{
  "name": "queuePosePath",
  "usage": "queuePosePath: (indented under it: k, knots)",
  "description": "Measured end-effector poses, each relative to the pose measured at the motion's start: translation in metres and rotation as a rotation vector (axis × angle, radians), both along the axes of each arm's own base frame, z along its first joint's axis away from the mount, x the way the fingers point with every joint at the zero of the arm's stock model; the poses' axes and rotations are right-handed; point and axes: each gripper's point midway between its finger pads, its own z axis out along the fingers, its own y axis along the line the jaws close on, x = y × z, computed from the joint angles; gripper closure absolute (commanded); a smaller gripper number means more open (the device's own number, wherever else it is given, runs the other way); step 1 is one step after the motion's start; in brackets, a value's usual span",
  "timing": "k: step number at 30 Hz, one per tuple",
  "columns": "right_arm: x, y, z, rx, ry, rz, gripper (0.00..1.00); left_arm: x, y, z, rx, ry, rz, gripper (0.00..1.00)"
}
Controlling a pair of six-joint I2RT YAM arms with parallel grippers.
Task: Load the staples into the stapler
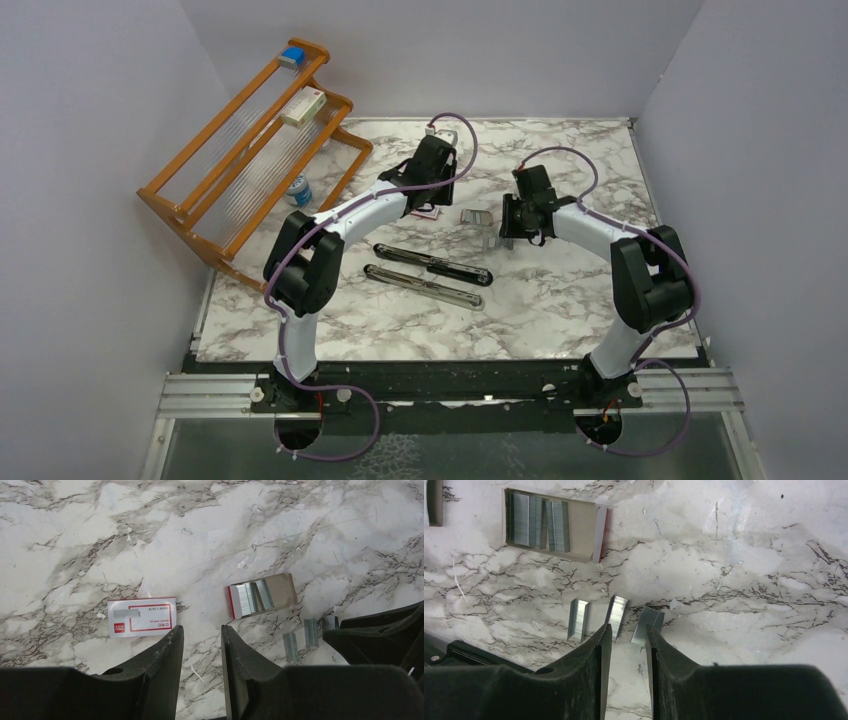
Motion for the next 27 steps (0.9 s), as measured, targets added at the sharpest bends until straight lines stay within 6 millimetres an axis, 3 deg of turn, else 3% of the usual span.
queuePosePath:
  k: [27]
  knots:
    - [-0.003,-0.002,-0.012,-0.02,0.05,-0.008,0.68,0.001,0.001,0.0,-0.005,0.004,0.0,0.65]
